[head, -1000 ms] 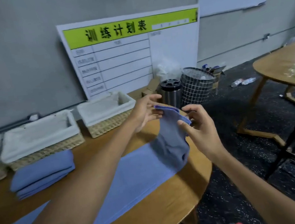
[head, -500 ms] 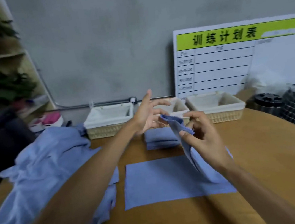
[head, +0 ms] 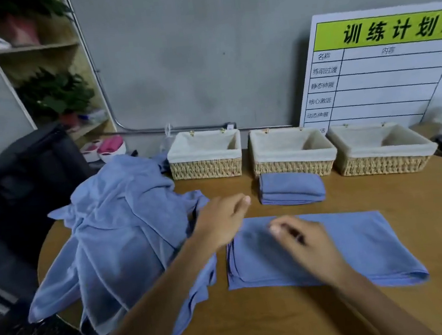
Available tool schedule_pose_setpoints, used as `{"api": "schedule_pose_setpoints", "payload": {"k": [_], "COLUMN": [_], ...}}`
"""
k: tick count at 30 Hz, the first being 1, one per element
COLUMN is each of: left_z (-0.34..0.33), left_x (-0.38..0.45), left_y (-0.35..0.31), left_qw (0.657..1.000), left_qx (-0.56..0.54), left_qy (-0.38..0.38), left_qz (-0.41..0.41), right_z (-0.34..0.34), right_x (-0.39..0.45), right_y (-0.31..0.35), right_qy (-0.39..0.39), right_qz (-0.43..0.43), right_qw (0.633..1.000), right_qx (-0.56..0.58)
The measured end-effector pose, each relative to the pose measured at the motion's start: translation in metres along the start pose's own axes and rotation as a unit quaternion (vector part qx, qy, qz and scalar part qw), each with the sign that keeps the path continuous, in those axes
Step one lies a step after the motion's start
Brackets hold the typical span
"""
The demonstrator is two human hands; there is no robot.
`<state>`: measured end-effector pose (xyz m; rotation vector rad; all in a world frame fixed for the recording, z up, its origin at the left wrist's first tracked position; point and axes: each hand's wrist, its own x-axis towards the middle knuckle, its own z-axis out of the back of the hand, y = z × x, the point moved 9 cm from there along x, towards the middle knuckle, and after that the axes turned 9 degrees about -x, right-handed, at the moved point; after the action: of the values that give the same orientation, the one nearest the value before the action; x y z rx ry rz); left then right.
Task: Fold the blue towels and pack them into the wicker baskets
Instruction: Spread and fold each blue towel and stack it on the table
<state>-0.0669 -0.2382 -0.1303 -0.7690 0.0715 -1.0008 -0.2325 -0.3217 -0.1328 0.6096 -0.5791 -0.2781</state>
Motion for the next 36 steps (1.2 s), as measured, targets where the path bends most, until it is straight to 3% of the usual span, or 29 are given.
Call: {"api": "schedule_pose_setpoints", "payload": {"k": [2,4,6,8,10,12,22,27,30,33,36], "left_z": [-0.021,-0.059,-0.106,-0.139,-0.142,-0.136,-0.102,-0.103,-0.101,-0.097,-0.113], "left_x": [-0.007,-0.014,-0.019,-0.027,-0.030,-0.032,-0.042,-0.040,-0.037,-0.022,0.011], "left_y": [-0.038,-0.069,-0.074,-0.059,-0.044,-0.032,0.006,0.006,-0.004,-0.037,-0.088], "left_qw": [0.999,0.998,0.996,0.979,0.973,0.969,0.964,0.960,0.946,0.924,0.946], "left_qx": [-0.008,-0.015,0.040,0.114,0.141,0.152,0.179,0.190,0.237,0.332,0.289], "left_qy": [-0.033,-0.015,0.071,0.163,0.175,0.178,0.145,0.155,0.180,0.180,0.147], "left_qz": [-0.035,-0.059,-0.025,0.031,0.058,0.072,0.132,0.136,0.131,0.066,-0.026], "right_z": [0.040,0.061,0.054,0.031,0.023,0.030,0.074,0.104,0.121,0.126,0.127], "right_x": [0.003,0.002,-0.001,-0.012,-0.024,-0.031,-0.053,-0.066,-0.076,-0.085,-0.081], "right_y": [-0.034,-0.068,-0.097,-0.121,-0.143,-0.151,-0.184,-0.195,-0.186,-0.182,-0.187], "right_qy": [-0.084,-0.105,-0.028,0.099,0.186,0.205,0.178,0.066,-0.011,-0.022,-0.009], "right_qz": [-0.041,-0.066,-0.072,-0.060,-0.087,-0.110,-0.225,-0.289,-0.257,-0.250,-0.281], "right_qw": [0.995,0.986,0.981,0.954,0.920,0.909,0.887,0.884,0.876,0.880,0.899], "right_qx": [-0.041,-0.108,-0.177,-0.277,-0.334,-0.347,-0.362,-0.361,-0.408,-0.403,-0.337]}}
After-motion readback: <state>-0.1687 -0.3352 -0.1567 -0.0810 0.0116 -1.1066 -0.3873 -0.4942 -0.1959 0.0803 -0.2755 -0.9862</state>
